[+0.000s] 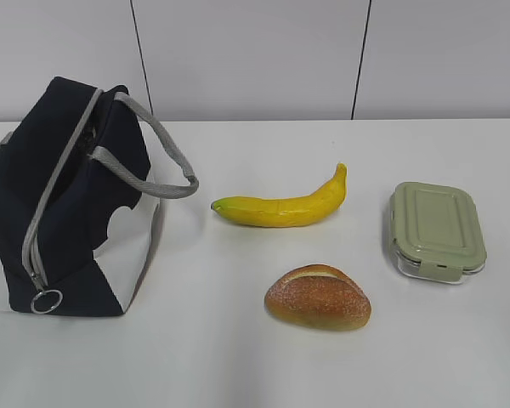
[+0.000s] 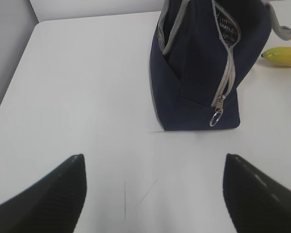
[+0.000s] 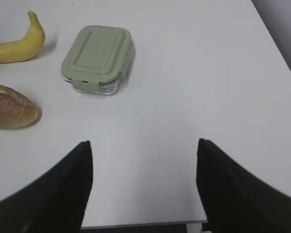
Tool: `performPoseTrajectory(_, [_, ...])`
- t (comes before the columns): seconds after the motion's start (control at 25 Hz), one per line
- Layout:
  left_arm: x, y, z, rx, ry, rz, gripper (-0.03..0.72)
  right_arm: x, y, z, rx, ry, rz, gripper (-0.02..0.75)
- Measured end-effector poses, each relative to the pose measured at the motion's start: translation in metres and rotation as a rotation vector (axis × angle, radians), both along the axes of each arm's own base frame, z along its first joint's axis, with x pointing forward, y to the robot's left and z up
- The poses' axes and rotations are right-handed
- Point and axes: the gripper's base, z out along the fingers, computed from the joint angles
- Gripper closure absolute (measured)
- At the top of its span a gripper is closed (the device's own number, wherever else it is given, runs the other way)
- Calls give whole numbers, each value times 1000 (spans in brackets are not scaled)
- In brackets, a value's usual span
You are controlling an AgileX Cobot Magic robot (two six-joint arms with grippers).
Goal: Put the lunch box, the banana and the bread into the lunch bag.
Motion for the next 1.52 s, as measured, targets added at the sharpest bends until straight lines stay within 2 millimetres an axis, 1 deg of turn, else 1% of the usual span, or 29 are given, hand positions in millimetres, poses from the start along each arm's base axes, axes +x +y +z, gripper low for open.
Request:
performPoseTrajectory(0.36, [0, 0, 0, 0, 0, 0, 49, 0, 0, 0, 0, 0, 0, 216])
performPoseTrajectory(0.48, [0, 0, 0, 0, 0, 0, 71, 0, 0, 0, 0, 0, 0, 216])
performPoseTrajectory(0.6, [0, 0, 0, 0, 0, 0, 113, 0, 0, 0, 0, 0, 0, 216])
performPoseTrajectory(0.76, [0, 0, 0, 0, 7, 0, 127, 0, 0, 0, 0, 0, 0, 216])
performPoseTrajectory(0.84, [-1, 0, 6, 0, 4, -1, 128, 0, 0, 0, 0, 0, 0, 216])
performPoseTrajectory(0.92, [1, 0, 17, 1, 5, -1, 128, 0, 0, 0, 0, 0, 0, 216])
performPoseTrajectory(1.0, [7, 0, 29, 0, 23, -1, 129, 0, 0, 0, 0, 0, 0, 216])
performPoseTrajectory(1.16, [33, -3, 52, -31, 108, -20, 131, 0, 0, 0, 0, 0, 0, 217])
performPoseTrajectory(1.28, [60, -7, 67, -81, 167, -44, 133, 0, 0, 0, 0, 0, 0, 216])
performPoseTrajectory(1.52, [127, -11, 94, -144, 277, -64, 169, 0, 0, 0, 0, 0, 0, 216])
